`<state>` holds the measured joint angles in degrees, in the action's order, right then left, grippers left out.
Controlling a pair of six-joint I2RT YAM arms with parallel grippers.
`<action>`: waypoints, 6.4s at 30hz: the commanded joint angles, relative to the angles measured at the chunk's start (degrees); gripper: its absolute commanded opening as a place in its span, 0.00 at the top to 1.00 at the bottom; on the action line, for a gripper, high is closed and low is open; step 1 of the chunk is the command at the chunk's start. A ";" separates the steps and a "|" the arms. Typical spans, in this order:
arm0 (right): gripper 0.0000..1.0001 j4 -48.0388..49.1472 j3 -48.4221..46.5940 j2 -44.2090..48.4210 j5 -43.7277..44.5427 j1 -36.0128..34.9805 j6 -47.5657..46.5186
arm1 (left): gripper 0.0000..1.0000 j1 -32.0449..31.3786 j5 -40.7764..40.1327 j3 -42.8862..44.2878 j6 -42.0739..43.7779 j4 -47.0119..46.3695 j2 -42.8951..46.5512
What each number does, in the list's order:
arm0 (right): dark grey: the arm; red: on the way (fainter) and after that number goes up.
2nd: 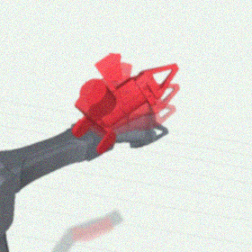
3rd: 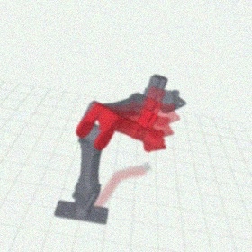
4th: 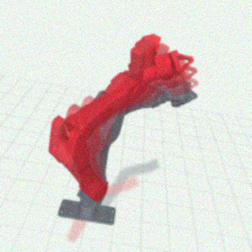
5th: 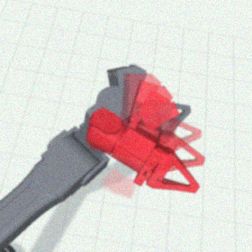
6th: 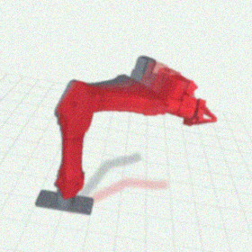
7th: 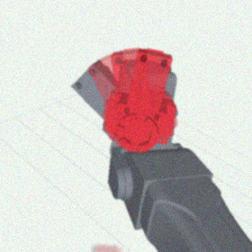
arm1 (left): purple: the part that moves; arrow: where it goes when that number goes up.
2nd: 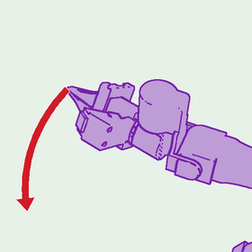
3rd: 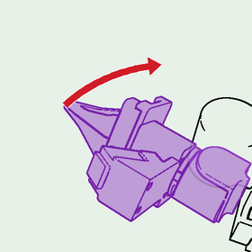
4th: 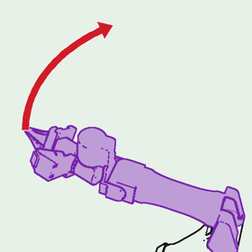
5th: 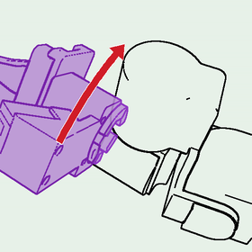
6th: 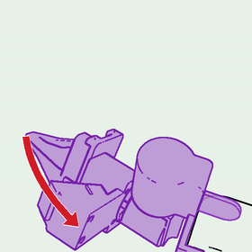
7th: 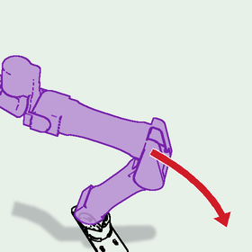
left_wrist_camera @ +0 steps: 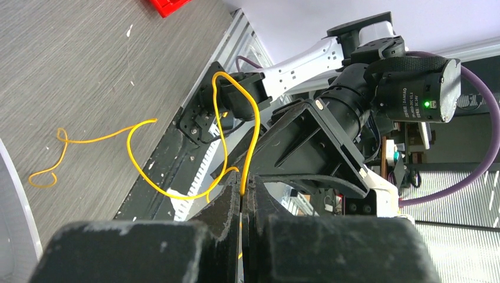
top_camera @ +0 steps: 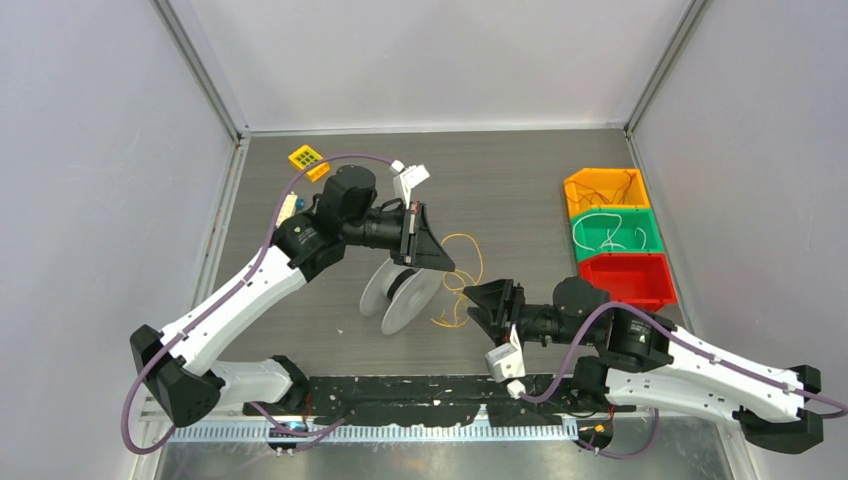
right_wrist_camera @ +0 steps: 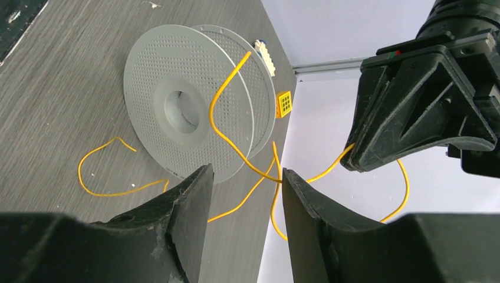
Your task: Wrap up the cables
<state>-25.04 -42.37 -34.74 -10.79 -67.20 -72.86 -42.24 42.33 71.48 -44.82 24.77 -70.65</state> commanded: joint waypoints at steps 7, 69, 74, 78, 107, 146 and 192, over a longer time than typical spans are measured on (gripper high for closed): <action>0.50 6.06 -0.15 -1.84 3.58 -2.54 -2.05 | 1.00 0.31 1.95 1.26 0.99 0.69 0.42; 0.45 12.28 16.85 -3.07 27.24 19.22 91.11 | 0.39 3.74 -28.21 -12.26 47.51 3.54 28.20; 0.47 25.41 16.38 -15.96 19.26 19.16 86.47 | 0.40 3.72 -36.59 -13.69 46.51 4.55 30.87; 0.51 40.60 19.78 -23.16 18.98 19.05 87.68 | 0.41 3.68 -44.40 -15.27 45.80 4.17 35.05; 0.67 60.19 18.24 -50.08 38.00 10.61 90.91 | 0.34 3.74 -52.28 -14.11 42.19 4.99 46.15; 0.94 3.29 -20.40 -22.08 -33.61 18.67 68.83 | 0.44 3.74 -28.26 -12.65 54.69 11.95 36.22; 0.94 100.81 0.82 -52.72 -38.56 20.85 140.90 | 0.26 3.68 -40.08 -49.59 28.75 -30.53 48.96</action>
<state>71.33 -42.15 -89.12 -50.17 -46.63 68.01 -38.57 3.84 23.66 -13.54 4.54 -22.35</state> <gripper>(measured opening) 0.064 0.740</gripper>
